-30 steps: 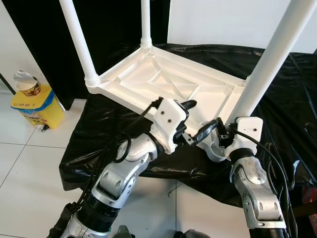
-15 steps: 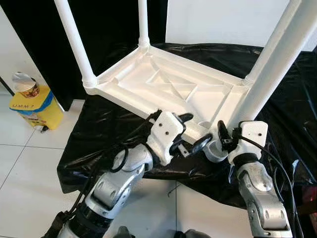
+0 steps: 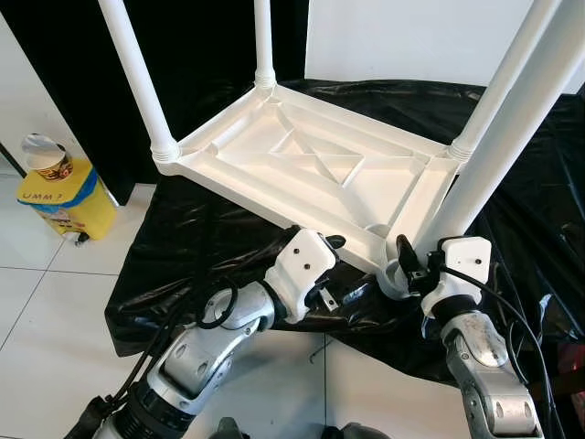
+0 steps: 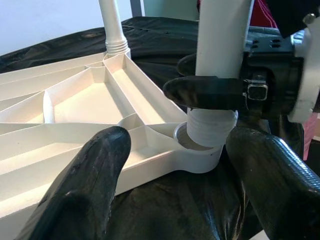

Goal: Building children table

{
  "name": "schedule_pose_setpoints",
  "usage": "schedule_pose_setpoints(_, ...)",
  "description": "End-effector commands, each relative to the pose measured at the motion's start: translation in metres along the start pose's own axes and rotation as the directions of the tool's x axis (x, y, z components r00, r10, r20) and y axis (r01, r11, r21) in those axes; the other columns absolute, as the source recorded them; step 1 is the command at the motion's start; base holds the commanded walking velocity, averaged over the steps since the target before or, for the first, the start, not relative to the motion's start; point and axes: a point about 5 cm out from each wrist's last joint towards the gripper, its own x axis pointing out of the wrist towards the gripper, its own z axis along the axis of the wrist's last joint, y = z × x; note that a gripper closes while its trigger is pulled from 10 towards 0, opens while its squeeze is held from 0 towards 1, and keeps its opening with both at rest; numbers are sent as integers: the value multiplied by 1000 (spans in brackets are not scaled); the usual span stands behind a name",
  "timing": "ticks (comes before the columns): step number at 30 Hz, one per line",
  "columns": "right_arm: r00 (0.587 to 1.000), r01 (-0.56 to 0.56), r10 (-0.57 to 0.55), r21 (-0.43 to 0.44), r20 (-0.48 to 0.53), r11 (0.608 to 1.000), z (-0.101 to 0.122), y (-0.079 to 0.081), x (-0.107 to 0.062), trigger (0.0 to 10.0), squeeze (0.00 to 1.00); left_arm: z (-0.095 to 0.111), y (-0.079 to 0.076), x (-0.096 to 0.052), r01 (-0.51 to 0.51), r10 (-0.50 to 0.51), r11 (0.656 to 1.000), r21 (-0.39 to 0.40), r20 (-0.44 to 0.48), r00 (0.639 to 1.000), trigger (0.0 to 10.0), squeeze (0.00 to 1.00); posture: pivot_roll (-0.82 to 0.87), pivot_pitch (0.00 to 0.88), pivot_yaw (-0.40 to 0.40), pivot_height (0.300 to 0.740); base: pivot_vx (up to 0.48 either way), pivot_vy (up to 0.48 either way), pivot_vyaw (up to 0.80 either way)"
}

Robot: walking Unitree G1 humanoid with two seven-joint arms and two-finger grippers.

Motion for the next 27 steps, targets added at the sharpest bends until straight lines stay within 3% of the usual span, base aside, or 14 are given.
schedule_pose_setpoints(1, 999, -24, 25, 6, -37, 1000, -9, 0, 1, 10000, 0, -4, -10, 0, 153, -154, 988, -4, -24, 988, 10000, 0, 2, 103, -52, 740, 0, 0, 0)
schedule_pose_setpoints(7, 999, -20, 22, 34, -49, 999, -12, -1, 5, 10000, 0, -3, -10, 0, 150, -151, 989, -4, -26, 988, 10000, 0, 12, 98, -55, 740, 0, 0, 0)
schedule_pose_setpoints(18, 981, -192, 190, -44, -37, 980, -18, 8, -5, 10000, 0, -3, -9, -2, 134, -134, 991, -3, -33, 990, 10000, 0, 19, 90, -57, 740, 0, 0, 0)
schedule_pose_setpoints(27, 980, -189, 185, -46, -74, 981, -32, 0, -5, 10000, 0, -3, -7, -1, 131, -131, 991, 3, -33, 991, 10000, 0, 19, 78, -56, 740, 0, 0, 0)
